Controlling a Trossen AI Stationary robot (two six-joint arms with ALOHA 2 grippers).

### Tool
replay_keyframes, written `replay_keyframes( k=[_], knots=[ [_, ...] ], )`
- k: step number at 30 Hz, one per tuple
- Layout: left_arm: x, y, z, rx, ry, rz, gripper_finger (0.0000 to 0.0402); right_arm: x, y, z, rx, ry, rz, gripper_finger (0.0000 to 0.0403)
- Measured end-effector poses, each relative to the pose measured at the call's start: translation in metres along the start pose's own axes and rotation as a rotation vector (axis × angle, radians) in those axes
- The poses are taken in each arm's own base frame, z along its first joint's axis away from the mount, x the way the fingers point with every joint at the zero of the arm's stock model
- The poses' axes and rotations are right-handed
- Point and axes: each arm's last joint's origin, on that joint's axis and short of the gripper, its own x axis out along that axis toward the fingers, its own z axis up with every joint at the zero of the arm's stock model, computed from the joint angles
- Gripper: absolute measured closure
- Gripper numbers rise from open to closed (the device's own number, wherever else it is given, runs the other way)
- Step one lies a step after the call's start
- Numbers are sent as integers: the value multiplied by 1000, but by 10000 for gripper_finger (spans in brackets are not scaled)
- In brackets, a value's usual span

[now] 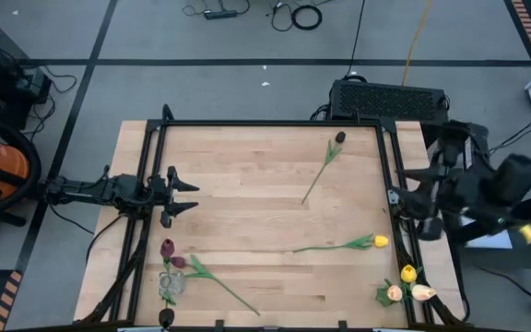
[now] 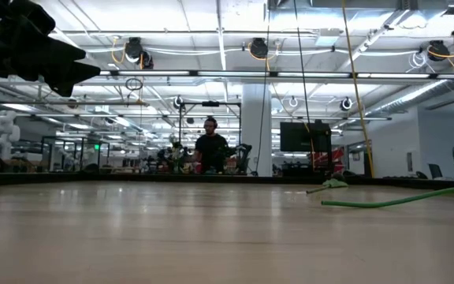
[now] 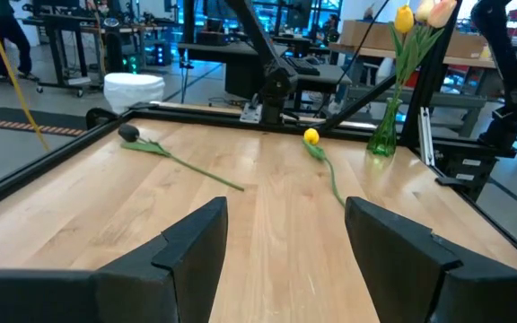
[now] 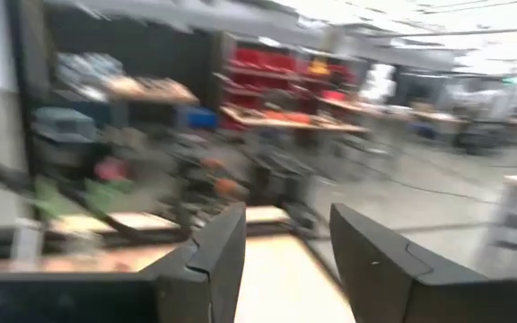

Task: Sort flowers into vase by color
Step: Put the black tulip into the transparent vase

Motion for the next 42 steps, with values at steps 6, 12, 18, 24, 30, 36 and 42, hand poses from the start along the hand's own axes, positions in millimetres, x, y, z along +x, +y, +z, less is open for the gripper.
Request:
replay_keyframes(
  k=[6,12,18,24,30,36,42],
  knots=[
    [0,0,0,0,0,0,169,28,42,-20,-198,45,-166,266],
    [0,0,0,0,0,0,169,71,79,-44,-104,25,-247,276],
    [0,0,0,0,0,0,169,117,101,-69,-1,-24,-119,287],
    [0,0,0,0,0,0,169,178,94,-96,91,14,60,304],
    [0,0,0,0,0,0,169,225,65,-113,125,56,103,314],
    [0,0,0,0,0,1,169,257,25,-128,140,139,100,314],
    [0,0,0,0,0,1,169,273,-15,-141,185,235,47,314]
  ],
)
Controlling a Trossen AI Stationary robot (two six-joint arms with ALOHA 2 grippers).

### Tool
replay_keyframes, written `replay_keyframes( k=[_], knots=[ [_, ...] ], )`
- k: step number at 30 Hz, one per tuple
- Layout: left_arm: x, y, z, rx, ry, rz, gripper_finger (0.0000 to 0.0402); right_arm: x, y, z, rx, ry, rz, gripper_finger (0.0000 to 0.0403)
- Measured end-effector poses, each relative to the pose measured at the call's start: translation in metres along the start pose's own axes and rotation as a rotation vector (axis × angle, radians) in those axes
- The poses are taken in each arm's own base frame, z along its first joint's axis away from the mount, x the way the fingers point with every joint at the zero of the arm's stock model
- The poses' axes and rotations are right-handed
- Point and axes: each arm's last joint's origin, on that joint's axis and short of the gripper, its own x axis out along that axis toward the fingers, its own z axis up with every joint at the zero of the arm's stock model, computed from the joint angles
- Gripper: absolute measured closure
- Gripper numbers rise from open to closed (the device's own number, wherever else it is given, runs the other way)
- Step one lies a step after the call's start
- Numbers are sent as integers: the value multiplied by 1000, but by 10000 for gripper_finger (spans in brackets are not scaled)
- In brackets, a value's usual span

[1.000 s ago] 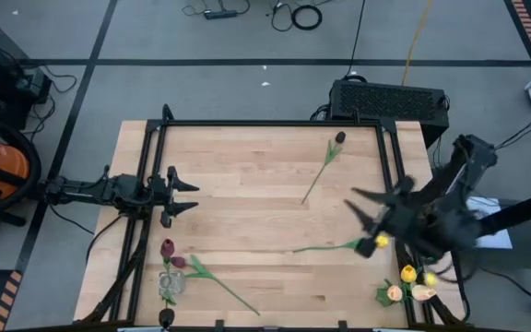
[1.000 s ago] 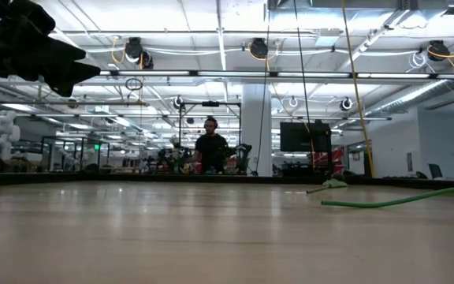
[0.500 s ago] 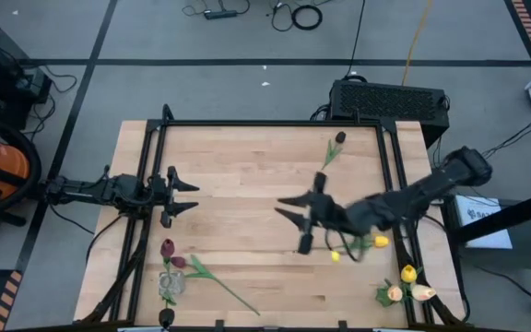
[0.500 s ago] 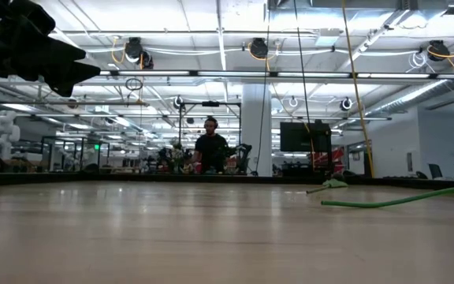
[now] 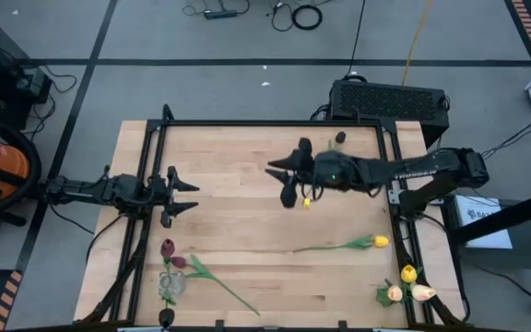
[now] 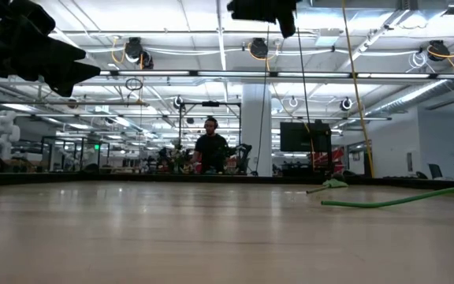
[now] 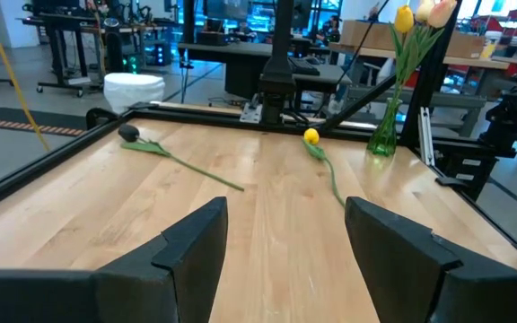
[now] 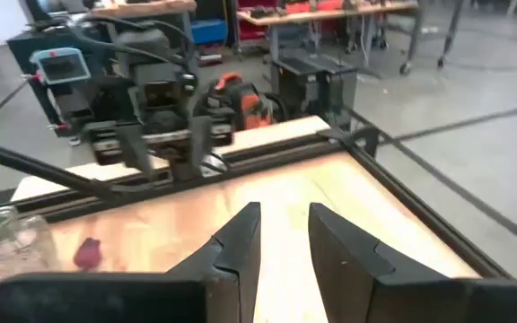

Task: Sort flowers into vase by color
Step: Put the black tulip into the transparent vase

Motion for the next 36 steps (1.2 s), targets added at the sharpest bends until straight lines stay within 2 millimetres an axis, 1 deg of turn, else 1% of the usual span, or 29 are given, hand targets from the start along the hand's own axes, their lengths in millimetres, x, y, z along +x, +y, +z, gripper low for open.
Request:
replay_keyframes(
  k=[3,6,10,14,16,19,24,27,31,36],
  knots=[
    [0,0,0,0,0,0,169,5,-17,0,60,34,-13,314],
    [0,0,0,0,0,0,169,7,-29,-5,153,108,-12,314],
    [0,0,0,0,0,0,169,5,-36,-17,252,259,-15,316],
    [0,0,0,0,0,0,169,-4,-39,-22,389,450,-106,327],
    [0,0,0,0,0,0,169,-10,-41,-25,489,528,-189,336],
    [0,0,0,0,0,-1,169,-18,-48,-29,632,587,-378,351],
    [0,0,0,0,0,-1,169,-29,-69,-37,821,523,-747,371],
    [0,0,0,0,0,-1,169,-30,-82,-40,929,492,-862,372],
    [0,0,0,0,-1,-1,169,-17,-96,-48,902,520,-912,355],
    [0,0,0,0,-3,-1,169,7,-116,-65,910,539,-965,309]
  ],
)
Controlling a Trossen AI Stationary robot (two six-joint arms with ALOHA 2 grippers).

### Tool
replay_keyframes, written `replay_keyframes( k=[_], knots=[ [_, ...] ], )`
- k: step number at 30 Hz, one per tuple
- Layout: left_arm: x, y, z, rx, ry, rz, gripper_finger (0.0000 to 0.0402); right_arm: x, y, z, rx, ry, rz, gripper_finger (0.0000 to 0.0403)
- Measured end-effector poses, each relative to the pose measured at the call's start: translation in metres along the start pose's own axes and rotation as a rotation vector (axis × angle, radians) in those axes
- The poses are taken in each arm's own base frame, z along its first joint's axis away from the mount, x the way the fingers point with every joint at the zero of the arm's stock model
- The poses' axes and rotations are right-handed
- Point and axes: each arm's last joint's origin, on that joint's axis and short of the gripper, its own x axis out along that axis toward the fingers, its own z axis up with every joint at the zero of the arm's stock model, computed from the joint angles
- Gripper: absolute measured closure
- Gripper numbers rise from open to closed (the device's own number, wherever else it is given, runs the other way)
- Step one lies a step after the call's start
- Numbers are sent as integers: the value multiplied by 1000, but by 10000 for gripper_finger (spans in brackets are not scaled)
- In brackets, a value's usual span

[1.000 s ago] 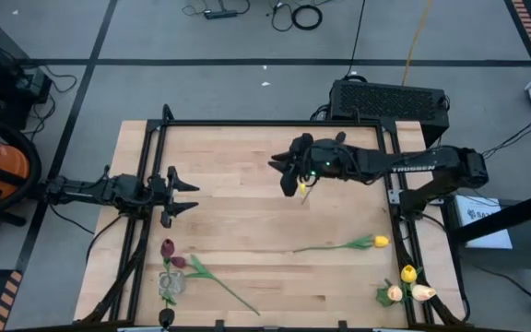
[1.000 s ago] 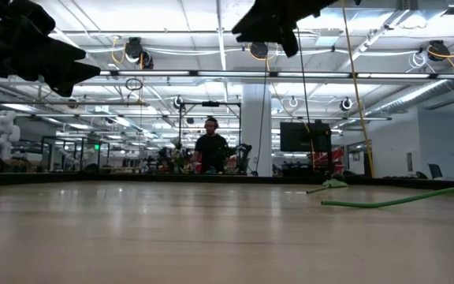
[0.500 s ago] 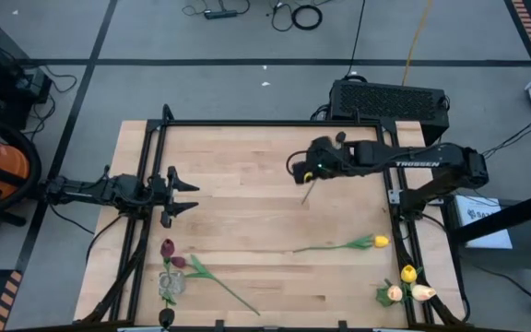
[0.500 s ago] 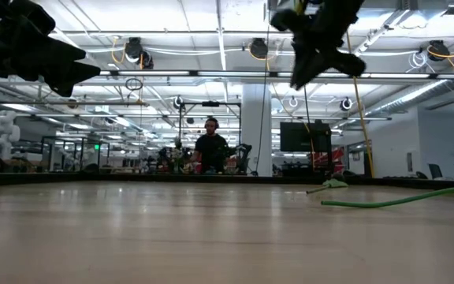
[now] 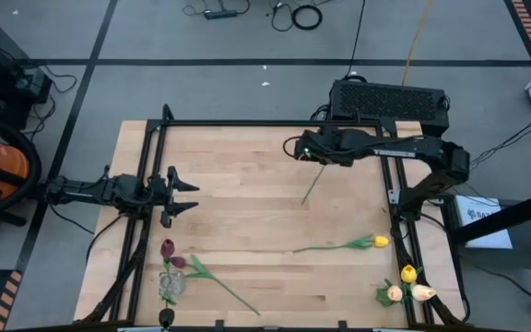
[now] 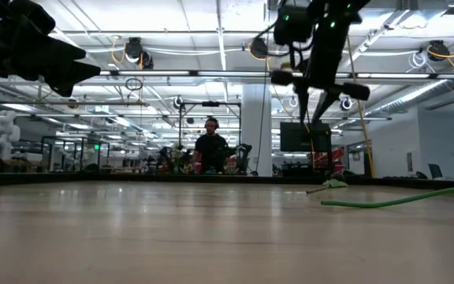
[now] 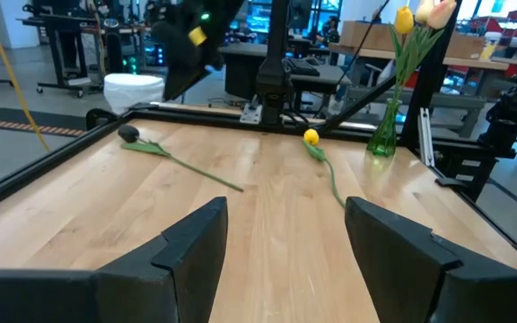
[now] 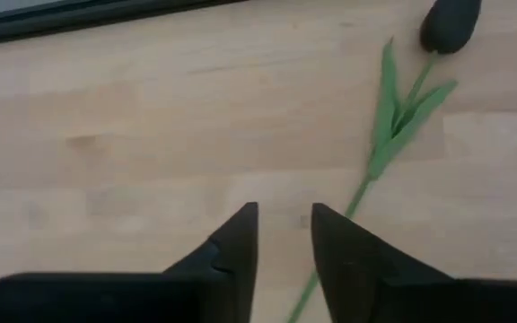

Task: Sort flowers into vase by color
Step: Put the black tulip into the transparent vase

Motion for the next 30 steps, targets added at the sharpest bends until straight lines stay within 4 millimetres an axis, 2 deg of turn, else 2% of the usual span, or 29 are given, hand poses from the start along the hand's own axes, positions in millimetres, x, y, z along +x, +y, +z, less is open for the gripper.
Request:
replay_keyframes(
  k=[4,9,11,13,17,23,27,30],
  knots=[
    [0,0,0,0,0,0,169,21,-5,6,6,18,-108,262],
    [0,0,0,0,0,0,169,46,-26,17,16,84,-345,206],
    [0,0,0,0,0,0,169,59,-33,22,19,102,-358,190],
    [0,0,0,0,0,0,169,75,-38,28,36,131,-292,179],
    [0,0,0,0,0,0,169,100,-48,34,120,132,-172,170],
    [0,0,0,0,-1,1,169,120,-75,32,230,119,-215,179],
    [0,0,0,0,-1,1,169,130,-78,32,252,124,-127,187],
    [0,0,0,0,-1,1,169,136,-79,31,245,130,-144,192]
  ],
)
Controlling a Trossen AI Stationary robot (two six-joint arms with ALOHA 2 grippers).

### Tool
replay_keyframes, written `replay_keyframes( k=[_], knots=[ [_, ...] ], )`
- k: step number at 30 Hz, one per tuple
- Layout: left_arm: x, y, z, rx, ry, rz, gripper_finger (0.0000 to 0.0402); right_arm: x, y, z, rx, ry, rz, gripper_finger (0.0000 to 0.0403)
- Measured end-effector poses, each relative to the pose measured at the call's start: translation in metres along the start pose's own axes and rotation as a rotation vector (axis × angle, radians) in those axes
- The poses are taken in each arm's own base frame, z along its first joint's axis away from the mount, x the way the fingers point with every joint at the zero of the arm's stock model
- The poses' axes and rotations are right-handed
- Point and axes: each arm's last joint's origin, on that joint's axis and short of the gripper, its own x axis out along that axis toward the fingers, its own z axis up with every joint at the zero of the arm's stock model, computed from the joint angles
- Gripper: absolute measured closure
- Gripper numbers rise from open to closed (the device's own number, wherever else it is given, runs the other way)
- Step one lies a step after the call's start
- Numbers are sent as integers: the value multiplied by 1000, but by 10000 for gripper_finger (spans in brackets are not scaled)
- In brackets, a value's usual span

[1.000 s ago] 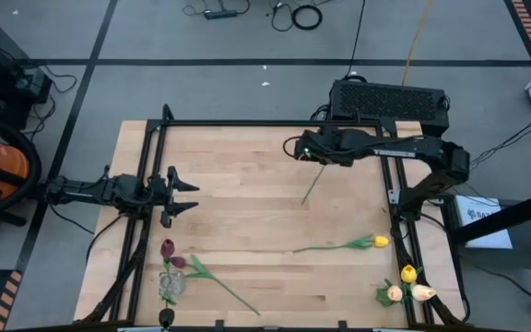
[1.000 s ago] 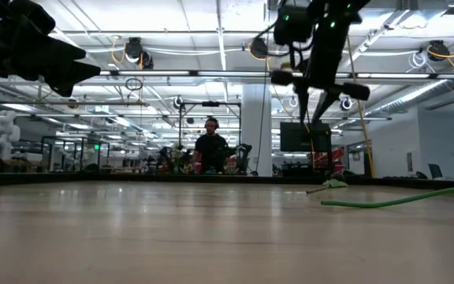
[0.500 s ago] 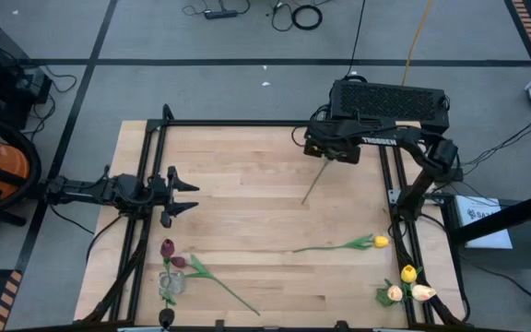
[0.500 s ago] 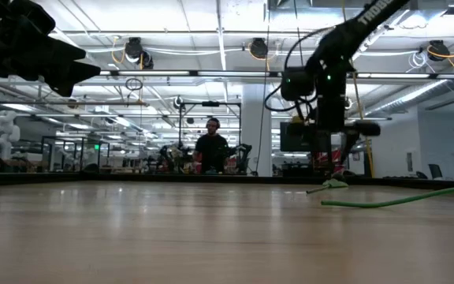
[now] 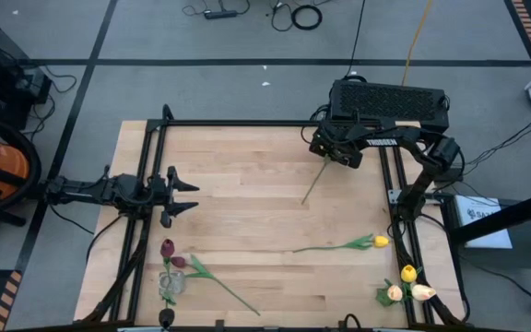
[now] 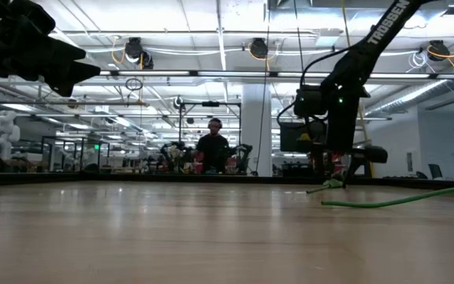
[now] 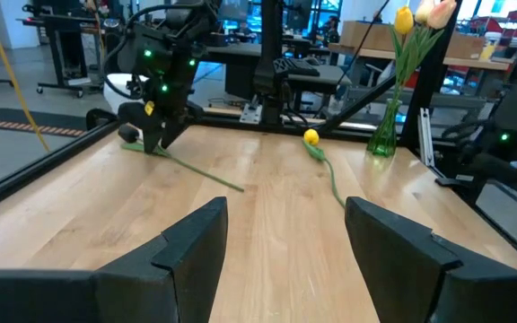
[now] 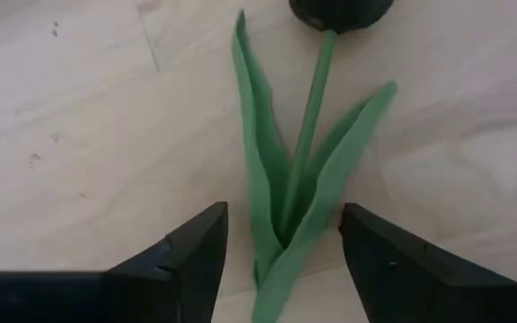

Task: Sort flowers into vase by color
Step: Put the black tulip into the transparent vase

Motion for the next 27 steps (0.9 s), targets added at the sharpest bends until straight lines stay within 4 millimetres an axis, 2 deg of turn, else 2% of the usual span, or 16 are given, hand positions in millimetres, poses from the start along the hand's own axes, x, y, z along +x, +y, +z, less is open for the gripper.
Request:
replay_keyframes(
  k=[4,7,10,14,15,19,23,27],
  knots=[
    [0,0,0,0,0,0,169,11,-4,-3,-83,41,-82,206],
    [0,0,0,0,0,0,169,15,-6,-6,-177,74,-117,231],
    [0,0,0,1,2,0,169,13,-6,-10,-235,88,-127,282],
    [0,0,0,0,1,0,169,5,0,-17,-289,94,-99,379],
    [0,0,0,0,0,0,169,2,3,-19,-309,99,-84,389],
    [0,0,0,0,0,-1,169,-26,25,-35,-376,167,78,393],
    [0,1,0,-1,-4,22,169,-83,50,-49,-436,73,305,399],
    [0,1,1,-4,-16,22,169,-141,55,-70,-444,-40,460,400]
  ],
)
